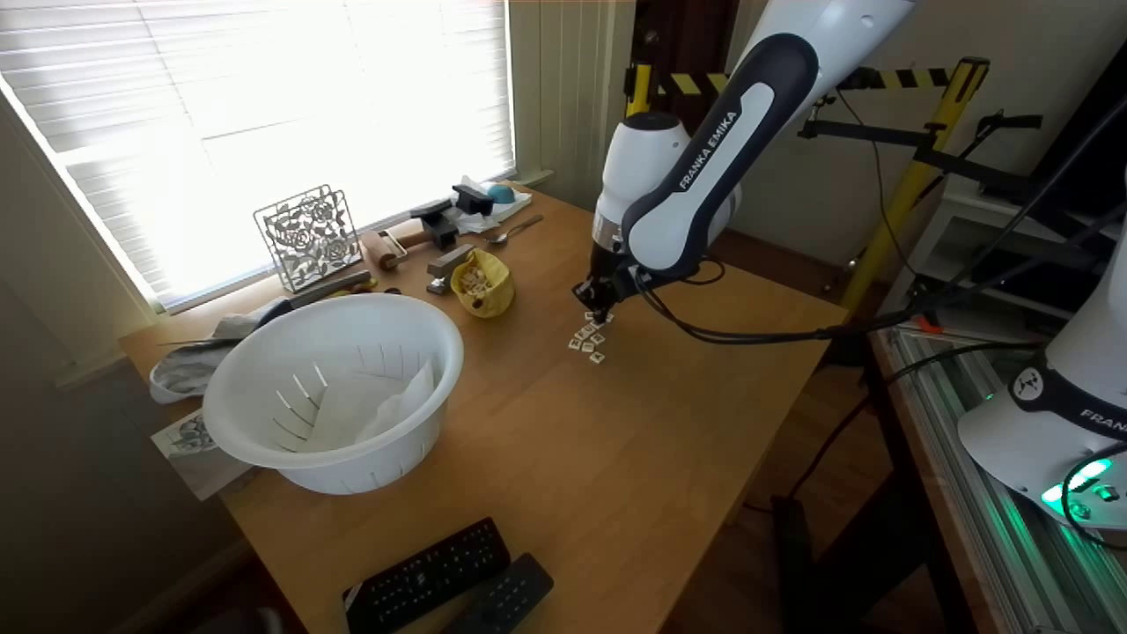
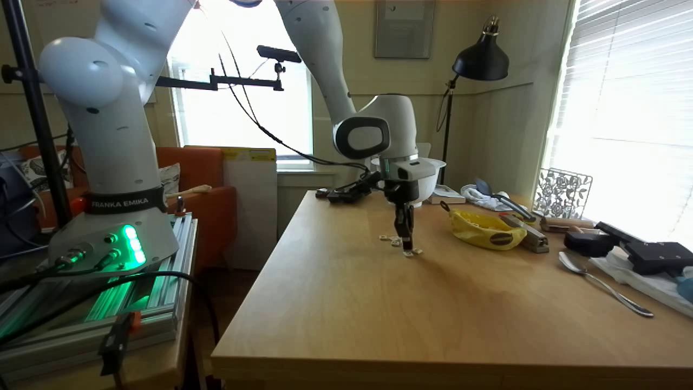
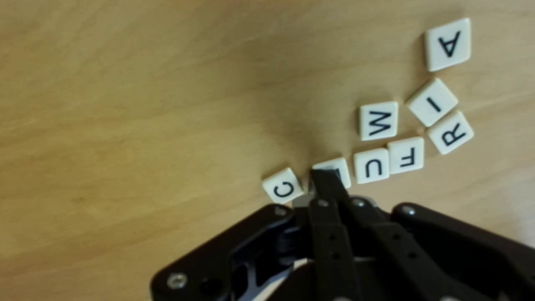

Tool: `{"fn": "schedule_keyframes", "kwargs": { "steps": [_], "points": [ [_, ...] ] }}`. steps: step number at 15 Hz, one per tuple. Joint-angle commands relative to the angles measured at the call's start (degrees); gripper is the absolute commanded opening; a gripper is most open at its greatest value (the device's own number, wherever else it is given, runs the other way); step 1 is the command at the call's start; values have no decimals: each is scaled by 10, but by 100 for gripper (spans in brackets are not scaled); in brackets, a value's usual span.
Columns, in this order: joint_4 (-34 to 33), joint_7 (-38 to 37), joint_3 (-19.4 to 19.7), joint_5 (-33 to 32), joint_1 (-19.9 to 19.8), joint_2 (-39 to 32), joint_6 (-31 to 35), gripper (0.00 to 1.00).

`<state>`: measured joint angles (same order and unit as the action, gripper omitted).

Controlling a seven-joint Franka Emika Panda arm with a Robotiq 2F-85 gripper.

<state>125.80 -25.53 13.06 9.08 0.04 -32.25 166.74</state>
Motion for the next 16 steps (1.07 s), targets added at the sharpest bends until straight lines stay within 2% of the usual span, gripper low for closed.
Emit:
{"fn": "schedule_keyframes", "kwargs": {
  "steps": [1, 7, 16],
  "points": [
    [1, -2, -11, 21, -4, -3, -6, 0],
    [3, 3, -12, 18, -6, 2, -4, 0],
    [16, 22, -27, 23, -26, 53, -1, 0]
  ]
}}
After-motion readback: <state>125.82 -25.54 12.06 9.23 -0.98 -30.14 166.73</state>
